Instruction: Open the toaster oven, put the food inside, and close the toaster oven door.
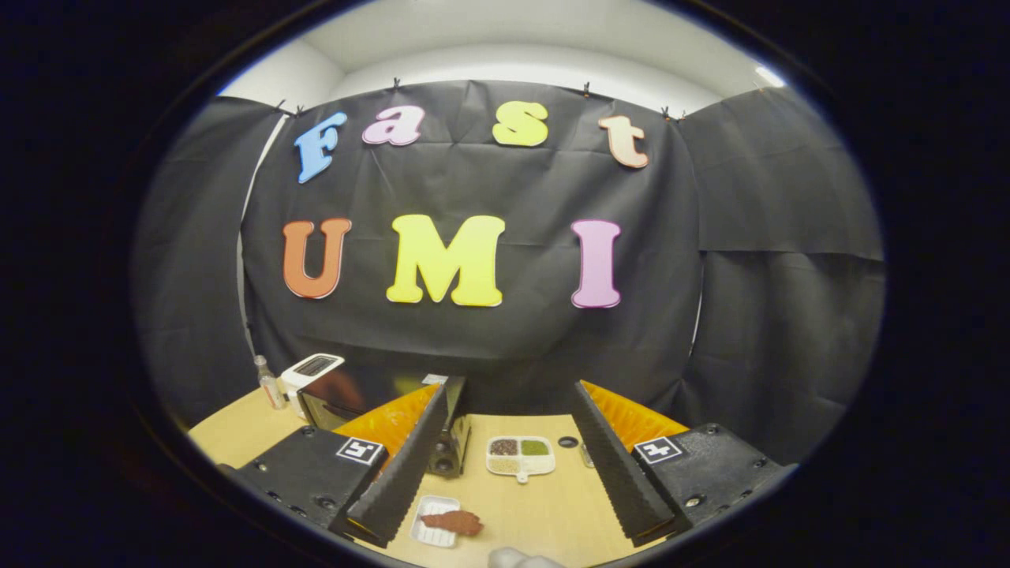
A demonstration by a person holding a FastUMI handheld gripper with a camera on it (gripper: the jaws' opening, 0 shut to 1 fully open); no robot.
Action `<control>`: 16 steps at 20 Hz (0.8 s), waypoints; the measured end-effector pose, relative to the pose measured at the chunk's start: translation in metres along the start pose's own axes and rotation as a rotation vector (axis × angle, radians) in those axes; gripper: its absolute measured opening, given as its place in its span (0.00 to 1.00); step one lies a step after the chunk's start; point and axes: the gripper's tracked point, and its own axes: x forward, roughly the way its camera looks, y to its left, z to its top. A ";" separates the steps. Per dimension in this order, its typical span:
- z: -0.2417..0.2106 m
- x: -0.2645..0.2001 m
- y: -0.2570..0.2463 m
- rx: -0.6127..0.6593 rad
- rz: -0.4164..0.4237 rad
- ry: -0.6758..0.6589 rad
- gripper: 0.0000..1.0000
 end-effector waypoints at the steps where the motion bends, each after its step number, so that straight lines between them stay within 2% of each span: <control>1: -0.002 0.008 0.014 0.001 0.011 0.004 1.00; 10: -0.046 0.095 0.172 -0.011 0.139 0.049 1.00; 16: -0.078 0.144 0.246 -0.035 0.182 0.072 1.00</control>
